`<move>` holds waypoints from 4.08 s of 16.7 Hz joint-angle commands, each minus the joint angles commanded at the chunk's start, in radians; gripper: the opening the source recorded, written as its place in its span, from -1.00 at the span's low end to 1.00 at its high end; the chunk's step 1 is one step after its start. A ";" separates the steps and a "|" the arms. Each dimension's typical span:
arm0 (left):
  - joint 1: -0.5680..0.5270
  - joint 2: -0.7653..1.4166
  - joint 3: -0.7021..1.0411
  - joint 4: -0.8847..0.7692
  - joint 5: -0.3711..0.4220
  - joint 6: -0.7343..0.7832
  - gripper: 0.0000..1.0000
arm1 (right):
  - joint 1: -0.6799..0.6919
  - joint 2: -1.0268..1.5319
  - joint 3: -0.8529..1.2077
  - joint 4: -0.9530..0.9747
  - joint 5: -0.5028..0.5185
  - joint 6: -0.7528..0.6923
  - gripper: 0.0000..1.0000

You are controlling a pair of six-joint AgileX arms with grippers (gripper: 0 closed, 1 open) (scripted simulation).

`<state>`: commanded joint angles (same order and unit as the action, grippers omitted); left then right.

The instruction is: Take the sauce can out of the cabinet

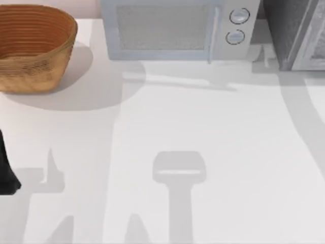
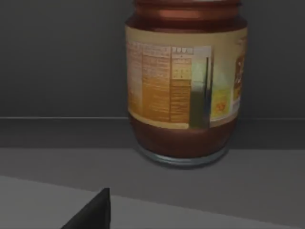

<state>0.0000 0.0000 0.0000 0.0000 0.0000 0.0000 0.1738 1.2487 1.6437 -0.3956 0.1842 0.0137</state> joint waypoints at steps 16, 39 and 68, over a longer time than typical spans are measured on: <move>0.000 0.000 0.000 0.000 0.000 0.000 1.00 | -0.019 0.323 0.288 0.027 -0.001 0.001 1.00; 0.000 0.000 0.000 0.000 0.000 0.000 1.00 | -0.054 0.634 0.661 -0.019 -0.033 0.000 0.85; 0.000 0.000 0.000 0.000 0.000 0.000 1.00 | 0.011 0.405 0.576 -0.156 0.020 0.003 -1.00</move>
<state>0.0000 0.0000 0.0000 0.0000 0.0000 0.0000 0.1852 1.6541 2.2193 -0.5518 0.2044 0.0165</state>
